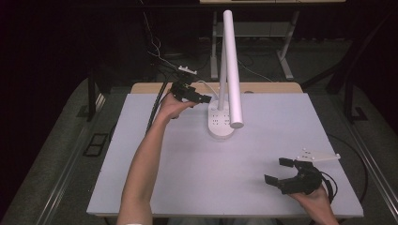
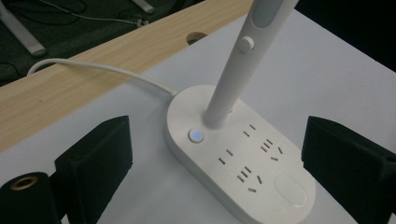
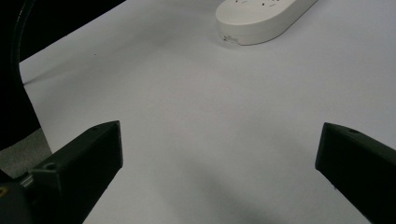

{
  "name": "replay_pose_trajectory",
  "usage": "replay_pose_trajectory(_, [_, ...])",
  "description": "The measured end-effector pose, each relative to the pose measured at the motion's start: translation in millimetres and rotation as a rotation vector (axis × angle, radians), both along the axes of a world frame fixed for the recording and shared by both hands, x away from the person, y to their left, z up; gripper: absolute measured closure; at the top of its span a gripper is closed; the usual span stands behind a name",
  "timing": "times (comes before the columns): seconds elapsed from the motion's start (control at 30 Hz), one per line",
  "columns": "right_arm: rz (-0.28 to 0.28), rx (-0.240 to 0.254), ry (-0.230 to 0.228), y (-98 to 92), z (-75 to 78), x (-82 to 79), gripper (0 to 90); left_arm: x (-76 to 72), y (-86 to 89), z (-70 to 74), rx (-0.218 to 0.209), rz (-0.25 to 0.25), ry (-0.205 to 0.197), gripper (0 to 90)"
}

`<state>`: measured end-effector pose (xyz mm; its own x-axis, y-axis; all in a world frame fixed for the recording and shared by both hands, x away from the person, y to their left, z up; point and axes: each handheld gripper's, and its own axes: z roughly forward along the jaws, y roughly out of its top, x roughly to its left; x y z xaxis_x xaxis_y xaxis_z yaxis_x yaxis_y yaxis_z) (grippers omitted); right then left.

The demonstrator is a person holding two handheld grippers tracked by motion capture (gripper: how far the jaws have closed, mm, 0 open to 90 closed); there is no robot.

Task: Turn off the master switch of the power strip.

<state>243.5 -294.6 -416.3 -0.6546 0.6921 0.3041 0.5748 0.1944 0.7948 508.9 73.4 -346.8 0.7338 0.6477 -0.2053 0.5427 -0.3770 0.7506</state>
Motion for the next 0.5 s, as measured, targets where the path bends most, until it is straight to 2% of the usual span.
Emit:
replay_pose_trajectory(0.2, [0.001,0.000,-0.001,1.0,-0.5,0.0,0.0,2.8,-4.6,-7.5,-0.005,0.017,0.015,13.7])
replay_pose_trajectory(0.33, [0.003,-0.004,0.005,1.9,-0.5,0.1,0.0,4.5,-6.0,-10.9,-0.031,0.039,0.018,17.4])
replay_pose_trajectory(0.5, [0.000,-0.004,0.004,3.1,-0.8,0.3,0.0,7.9,-6.9,-15.6,-0.041,0.046,0.020,24.1])
